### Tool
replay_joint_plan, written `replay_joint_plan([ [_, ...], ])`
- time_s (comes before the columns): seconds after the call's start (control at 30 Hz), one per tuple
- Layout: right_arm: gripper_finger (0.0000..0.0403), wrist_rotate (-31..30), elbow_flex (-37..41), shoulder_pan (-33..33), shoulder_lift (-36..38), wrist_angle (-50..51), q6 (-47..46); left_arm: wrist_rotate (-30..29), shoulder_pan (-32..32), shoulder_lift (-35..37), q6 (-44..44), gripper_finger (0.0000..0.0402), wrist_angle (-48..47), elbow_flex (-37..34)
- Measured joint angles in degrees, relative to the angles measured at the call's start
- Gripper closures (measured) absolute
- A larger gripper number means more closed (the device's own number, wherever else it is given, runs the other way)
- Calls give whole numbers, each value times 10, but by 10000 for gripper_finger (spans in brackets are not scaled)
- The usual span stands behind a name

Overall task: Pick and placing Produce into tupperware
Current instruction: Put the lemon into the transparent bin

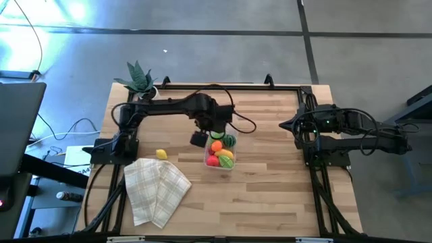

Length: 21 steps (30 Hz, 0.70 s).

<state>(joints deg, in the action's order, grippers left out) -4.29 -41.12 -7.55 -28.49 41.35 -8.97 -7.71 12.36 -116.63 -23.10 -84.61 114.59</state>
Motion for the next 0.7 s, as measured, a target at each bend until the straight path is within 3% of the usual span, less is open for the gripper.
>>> replay_joint_plan([
  [0.17, 403, 0, 0, 0, 0, 0, 0, -52, 0, 48, 26, 124, -54, -4],
  [0.33, 403, 0, 0, 0, 0, 0, 0, -72, 0, 132, 60, 124, -54, -82],
  [0.47, 403, 0, 0, 0, 0, 0, 0, -69, 0, 224, 102, 124, -29, -209],
  [0.7, 403, 0, 0, 0, 0, 0, 0, -3, 0, 424, 67, 126, 162, -481],
])
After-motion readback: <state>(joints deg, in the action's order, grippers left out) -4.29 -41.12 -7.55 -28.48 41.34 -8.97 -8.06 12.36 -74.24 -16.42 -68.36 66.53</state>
